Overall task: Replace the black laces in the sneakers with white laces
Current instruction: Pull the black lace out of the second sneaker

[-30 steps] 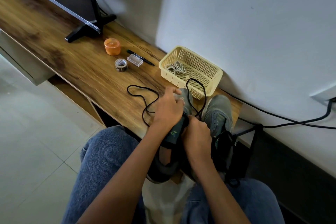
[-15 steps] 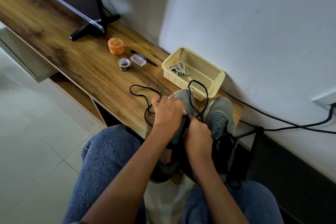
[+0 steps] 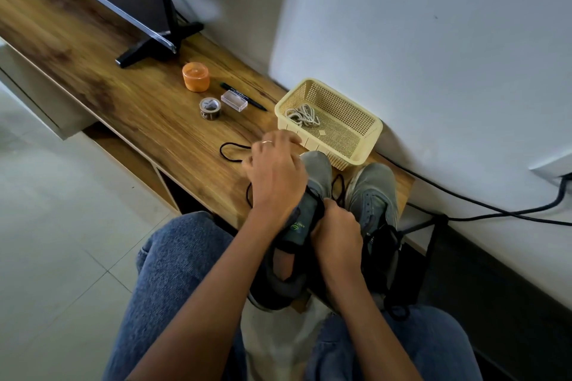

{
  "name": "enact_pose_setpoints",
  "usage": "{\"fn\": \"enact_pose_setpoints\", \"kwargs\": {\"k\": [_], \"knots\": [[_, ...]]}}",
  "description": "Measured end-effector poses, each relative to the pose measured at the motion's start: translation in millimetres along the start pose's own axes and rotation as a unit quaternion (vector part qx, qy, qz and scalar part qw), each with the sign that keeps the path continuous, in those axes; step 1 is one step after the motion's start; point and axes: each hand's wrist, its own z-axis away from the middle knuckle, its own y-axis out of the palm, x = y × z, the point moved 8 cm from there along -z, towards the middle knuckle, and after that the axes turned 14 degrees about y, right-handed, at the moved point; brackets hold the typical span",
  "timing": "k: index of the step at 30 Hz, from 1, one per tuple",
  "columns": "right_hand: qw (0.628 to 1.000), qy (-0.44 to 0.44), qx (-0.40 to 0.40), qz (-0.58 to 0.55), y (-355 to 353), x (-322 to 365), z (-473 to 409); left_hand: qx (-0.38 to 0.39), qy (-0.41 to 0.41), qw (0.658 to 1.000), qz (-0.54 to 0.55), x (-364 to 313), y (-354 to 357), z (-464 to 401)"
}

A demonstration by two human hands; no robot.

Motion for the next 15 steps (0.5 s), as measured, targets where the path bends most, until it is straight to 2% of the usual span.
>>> {"fn": "enact_pose_setpoints", "kwargs": {"k": [3,5,13,15], "knots": [[1.0,-0.005,0.001,-0.005,0,0,1,0.164,0.102,0.98,-0.042,-14,24,7],[1.0,-0.006,0.005,-0.008,0,1,2,0.233,0.117,0.963,-0.071,-14,38,15],[1.0,-0.012,0.01,0.008,-1,3,4,0.205,0.1,0.948,-0.224,-9,42,11],[1.0,-0.01,0.01,0.005,-1,4,4,0.208,0.09,0.948,-0.225,-6,48,13]]}}
